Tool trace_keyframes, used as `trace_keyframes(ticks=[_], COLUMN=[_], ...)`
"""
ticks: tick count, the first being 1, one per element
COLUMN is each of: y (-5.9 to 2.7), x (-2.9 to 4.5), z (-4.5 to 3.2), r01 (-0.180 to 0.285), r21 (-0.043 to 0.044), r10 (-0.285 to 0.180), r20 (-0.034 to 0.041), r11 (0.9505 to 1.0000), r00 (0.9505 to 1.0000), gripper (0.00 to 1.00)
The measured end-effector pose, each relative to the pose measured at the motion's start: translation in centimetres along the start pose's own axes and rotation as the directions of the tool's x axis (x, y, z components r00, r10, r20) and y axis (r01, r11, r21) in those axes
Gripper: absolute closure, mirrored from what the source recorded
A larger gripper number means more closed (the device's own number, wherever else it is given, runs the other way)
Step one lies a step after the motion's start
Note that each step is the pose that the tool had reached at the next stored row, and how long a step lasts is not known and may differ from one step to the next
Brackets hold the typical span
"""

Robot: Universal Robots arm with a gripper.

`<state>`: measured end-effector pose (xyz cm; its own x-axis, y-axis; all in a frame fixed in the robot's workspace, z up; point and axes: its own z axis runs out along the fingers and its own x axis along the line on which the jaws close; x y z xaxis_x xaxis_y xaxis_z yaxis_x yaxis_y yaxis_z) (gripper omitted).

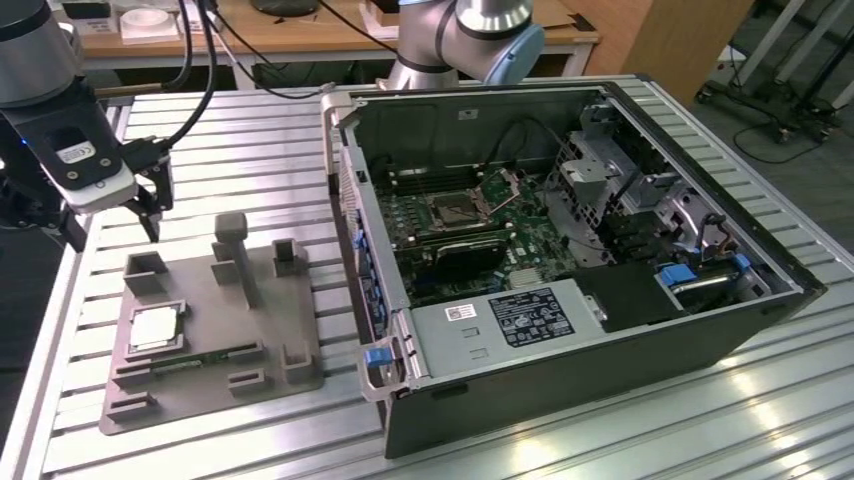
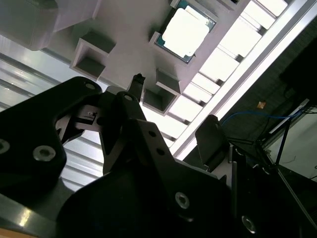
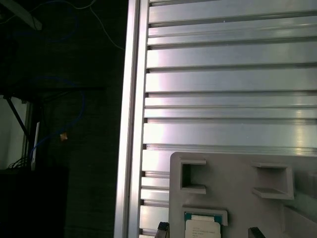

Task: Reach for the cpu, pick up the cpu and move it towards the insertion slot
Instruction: 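Reach for the cpu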

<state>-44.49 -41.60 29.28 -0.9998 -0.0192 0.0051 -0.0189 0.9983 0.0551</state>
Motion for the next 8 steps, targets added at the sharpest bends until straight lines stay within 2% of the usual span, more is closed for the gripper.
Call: trace_keyframes(ticks=[5,8], y=[-0.02,-0.33], x=[0.01,0.04], z=[0.17,0.52], r01=[0.0,0.0], r21=[-0.0008,-0.0019], r10=[0.0,0.0], r20=[0.0002,0.0001], r11=[1.0,1.0], r00=[1.0,1.0], gripper=[0.31,0.31])
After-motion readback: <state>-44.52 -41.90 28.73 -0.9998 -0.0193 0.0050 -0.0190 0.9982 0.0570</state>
